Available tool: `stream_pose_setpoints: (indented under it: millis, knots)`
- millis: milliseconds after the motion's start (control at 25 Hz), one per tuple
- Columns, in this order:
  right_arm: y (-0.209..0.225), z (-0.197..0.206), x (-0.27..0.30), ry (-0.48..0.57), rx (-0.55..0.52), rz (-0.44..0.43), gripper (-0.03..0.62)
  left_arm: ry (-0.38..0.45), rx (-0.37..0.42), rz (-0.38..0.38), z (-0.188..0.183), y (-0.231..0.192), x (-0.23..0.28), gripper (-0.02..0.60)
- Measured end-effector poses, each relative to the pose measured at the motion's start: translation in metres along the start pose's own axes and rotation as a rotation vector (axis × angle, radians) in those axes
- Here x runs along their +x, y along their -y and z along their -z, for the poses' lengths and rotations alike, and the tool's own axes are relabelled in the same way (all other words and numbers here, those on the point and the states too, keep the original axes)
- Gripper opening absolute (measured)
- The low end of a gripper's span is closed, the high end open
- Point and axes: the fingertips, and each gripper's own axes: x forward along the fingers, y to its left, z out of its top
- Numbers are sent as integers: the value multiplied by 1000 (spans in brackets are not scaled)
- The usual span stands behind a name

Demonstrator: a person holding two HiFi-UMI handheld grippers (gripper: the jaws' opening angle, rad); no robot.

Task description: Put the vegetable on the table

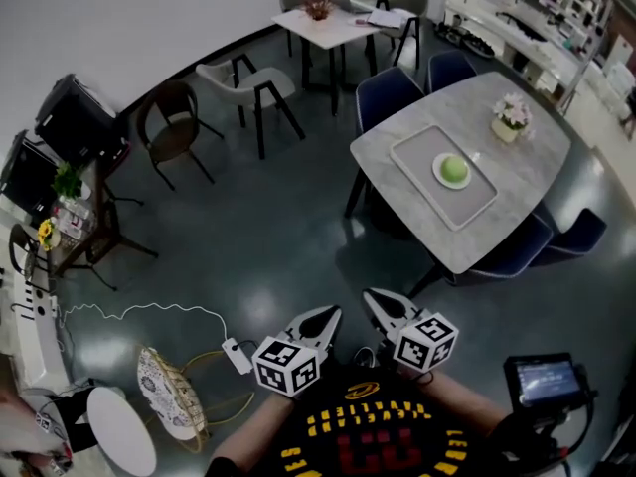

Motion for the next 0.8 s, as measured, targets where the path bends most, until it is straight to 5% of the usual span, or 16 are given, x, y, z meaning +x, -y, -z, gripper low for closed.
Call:
stream_pose_setpoints:
  millis: [360,800]
  knots:
    - [72,-46,43,77,32,155,5,-62,-1,114,-48,-53,75,0]
    - [134,-105,81,194,99,447,6,-215,34,386,-116,-95,162,0]
